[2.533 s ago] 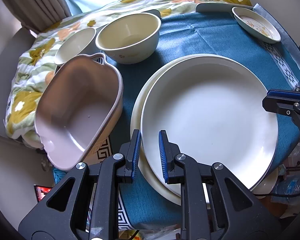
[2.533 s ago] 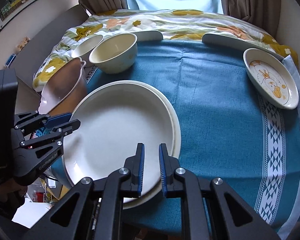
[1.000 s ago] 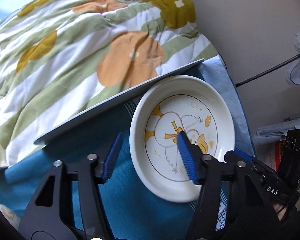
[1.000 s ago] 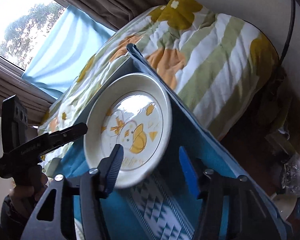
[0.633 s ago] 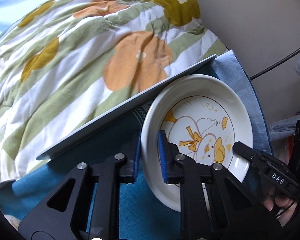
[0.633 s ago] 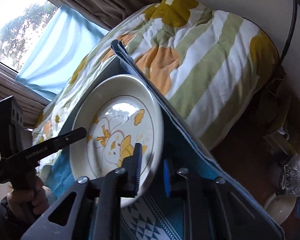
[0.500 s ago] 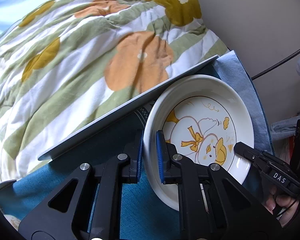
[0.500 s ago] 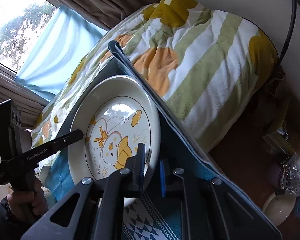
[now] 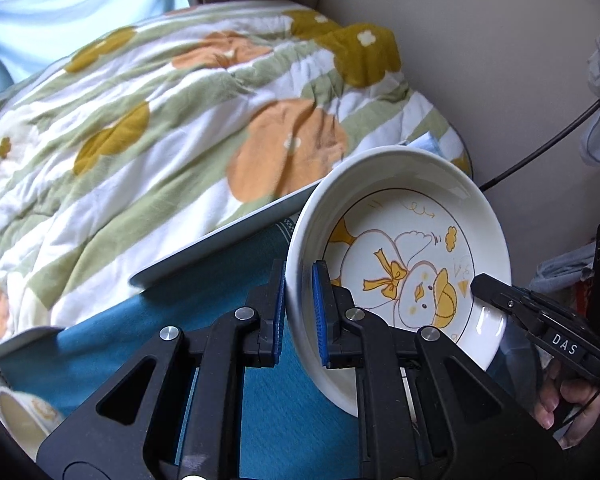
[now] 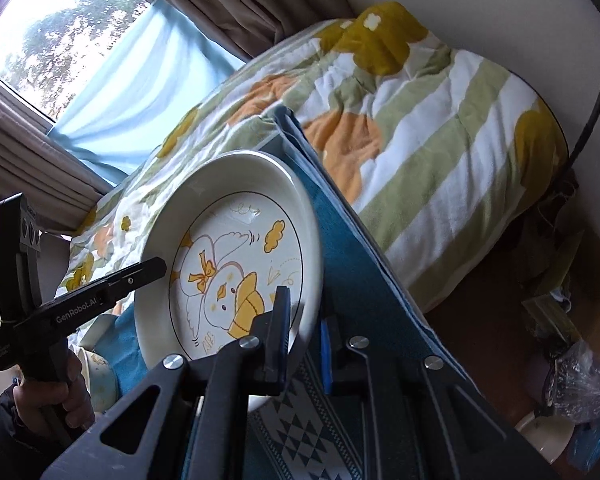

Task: Organize plates and bowls
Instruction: 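Lift the duck-print plate with both grippers and carry it over the stack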

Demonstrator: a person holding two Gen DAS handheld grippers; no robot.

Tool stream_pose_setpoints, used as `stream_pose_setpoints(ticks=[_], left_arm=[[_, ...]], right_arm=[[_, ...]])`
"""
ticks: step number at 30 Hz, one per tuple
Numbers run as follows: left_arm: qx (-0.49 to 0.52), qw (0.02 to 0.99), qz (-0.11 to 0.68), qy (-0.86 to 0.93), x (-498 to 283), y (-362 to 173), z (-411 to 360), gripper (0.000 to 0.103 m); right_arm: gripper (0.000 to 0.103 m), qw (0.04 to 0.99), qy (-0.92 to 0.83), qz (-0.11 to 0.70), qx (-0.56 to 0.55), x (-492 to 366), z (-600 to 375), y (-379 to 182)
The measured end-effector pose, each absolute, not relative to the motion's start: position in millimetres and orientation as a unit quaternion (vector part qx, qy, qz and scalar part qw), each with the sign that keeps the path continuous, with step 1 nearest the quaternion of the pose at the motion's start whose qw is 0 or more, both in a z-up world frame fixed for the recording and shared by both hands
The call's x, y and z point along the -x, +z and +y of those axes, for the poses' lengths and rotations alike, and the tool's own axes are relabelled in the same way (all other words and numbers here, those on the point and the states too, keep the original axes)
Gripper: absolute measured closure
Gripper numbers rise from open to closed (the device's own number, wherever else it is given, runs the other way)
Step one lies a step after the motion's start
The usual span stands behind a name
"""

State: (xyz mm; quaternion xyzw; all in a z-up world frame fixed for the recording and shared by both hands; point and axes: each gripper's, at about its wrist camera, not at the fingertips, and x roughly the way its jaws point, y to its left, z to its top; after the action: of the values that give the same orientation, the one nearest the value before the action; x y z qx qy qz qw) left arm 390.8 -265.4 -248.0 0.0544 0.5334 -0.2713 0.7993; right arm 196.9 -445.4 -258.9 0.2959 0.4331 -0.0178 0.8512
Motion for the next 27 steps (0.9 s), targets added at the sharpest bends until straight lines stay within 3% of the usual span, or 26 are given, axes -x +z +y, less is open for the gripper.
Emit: stream_pose_setpoints(ticks=[7,13,27], left_arm=[[-0.021,0.831,0.496,-0.252,-331.3,-186.9,-207.7,0.092],[-0.002,0.842,0.493,-0.22,-267.0,-165.3,-138.0,0.092],[0.027,0.847,0.515,-0.129,-147.6,-193.9,-29.0,0.092]], right_arm=[[0.091,0.869,0.018,0.414,-0.269,-168.0,-410.0,-207.0],[0.091,0.875,0.055,0.414,-0.244,-130.2,-356.2,-181.5],[0.091,0.84,0.134,0.488,-0.197,-75.2,-257.3,-224.8]])
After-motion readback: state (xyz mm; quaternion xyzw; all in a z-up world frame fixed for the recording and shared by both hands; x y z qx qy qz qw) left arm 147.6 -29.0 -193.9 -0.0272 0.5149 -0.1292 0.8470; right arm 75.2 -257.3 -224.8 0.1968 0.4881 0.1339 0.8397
